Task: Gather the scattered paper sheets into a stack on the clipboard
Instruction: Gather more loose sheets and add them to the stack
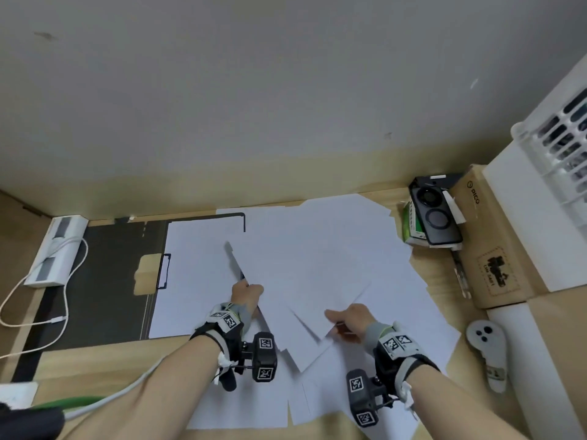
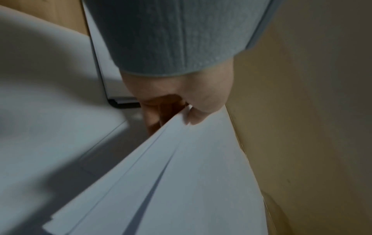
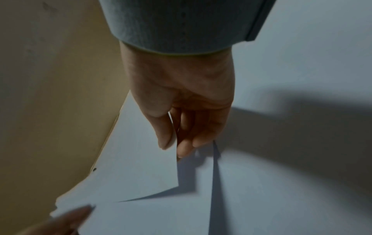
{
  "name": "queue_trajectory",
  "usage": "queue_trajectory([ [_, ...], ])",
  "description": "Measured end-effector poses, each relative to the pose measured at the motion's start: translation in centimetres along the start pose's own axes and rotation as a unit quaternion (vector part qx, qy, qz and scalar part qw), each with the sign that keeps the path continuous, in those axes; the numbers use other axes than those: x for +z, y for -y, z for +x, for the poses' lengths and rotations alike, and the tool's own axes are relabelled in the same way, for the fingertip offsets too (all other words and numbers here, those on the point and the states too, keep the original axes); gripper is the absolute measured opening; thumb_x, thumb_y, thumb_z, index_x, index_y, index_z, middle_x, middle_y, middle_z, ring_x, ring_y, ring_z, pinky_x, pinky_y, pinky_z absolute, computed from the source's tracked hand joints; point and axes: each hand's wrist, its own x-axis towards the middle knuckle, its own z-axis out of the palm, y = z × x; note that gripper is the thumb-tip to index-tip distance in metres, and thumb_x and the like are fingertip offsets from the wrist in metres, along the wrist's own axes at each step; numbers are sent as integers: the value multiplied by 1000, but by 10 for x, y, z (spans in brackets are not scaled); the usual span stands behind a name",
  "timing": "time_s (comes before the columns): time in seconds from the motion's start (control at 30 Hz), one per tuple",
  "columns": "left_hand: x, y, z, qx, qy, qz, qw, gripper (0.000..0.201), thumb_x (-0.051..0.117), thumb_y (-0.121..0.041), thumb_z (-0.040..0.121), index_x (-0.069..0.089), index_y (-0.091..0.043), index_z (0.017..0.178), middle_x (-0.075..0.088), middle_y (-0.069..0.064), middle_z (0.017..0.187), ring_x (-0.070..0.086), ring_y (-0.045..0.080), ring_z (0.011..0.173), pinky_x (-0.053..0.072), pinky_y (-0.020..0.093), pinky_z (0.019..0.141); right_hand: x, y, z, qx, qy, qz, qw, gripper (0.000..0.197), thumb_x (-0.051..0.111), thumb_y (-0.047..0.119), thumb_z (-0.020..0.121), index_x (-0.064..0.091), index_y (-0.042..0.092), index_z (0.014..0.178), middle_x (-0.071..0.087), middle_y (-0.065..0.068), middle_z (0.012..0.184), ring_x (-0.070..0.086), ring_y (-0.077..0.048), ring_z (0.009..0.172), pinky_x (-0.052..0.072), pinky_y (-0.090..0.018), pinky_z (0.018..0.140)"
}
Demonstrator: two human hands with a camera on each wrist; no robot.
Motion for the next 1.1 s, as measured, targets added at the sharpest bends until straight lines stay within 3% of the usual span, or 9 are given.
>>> queue_trajectory([
  [0.13,18,-8,-22,25,52,-51,997,24,59,-29,93,64,-9,105,71,17,97,67,38,86,58,40,76,9,-4,-17,2,95,-38,995,29,72,23,87,56,4,71,65,-5,50,54,-13,36,40,-19,43],
  [0.2,22,-2,-17,60,54,-23,997,22,64,-16,90,63,-5,109,67,22,113,66,37,98,53,43,90,6,-5,-23,-5,138,-27,990,27,72,23,87,62,4,71,70,-8,59,56,-12,40,44,-19,43],
  [0.27,29,2,-8,84,4,35,996,16,59,-2,86,59,-1,102,65,24,114,61,28,87,52,40,83,-5,-11,-25,-10,147,8,989,24,75,26,83,66,6,75,75,-14,77,60,-14,51,49,-20,47],
  [0.4,33,-4,7,68,-120,87,987,31,48,-1,84,60,0,112,66,17,110,64,33,91,54,40,82,-41,-38,-11,-65,-110,42,991,12,78,24,73,70,17,79,73,-1,83,64,-18,70,57,-32,68],
  [0.5,38,-9,18,87,-130,153,976,39,45,1,84,56,-2,122,63,17,118,64,37,97,55,47,85,-82,-60,-9,-56,-300,-46,951,44,72,19,71,61,20,113,57,-1,118,56,-24,112,48,-34,92],
  [0.7,48,-26,15,131,-111,241,955,32,42,0,87,59,-1,114,64,19,112,63,36,97,52,39,80,-126,-80,-4,8,-314,-209,926,89,80,33,64,33,20,138,35,-9,138,48,-35,119,45,-42,88],
  [0.8,49,-29,15,138,-93,268,949,24,47,-5,85,62,-3,104,67,16,103,65,34,90,52,36,76,-132,-74,6,11,-309,-204,929,79,81,34,61,46,17,129,47,-10,128,55,-32,110,46,-37,81],
  [0.93,48,-29,17,130,-70,290,945,20,47,-7,85,63,-2,97,67,14,96,65,32,89,53,36,76,-131,-56,17,-35,-305,-206,929,29,75,24,62,63,10,85,63,-10,93,59,-28,78,43,-29,57],
  [1.1,42,-34,21,106,-72,322,938,19,47,-6,84,62,-2,96,66,14,94,62,29,82,50,31,71,-122,-14,25,-83,-284,-239,925,27,59,16,71,35,12,59,44,-5,76,33,-22,58,20,-28,50],
])
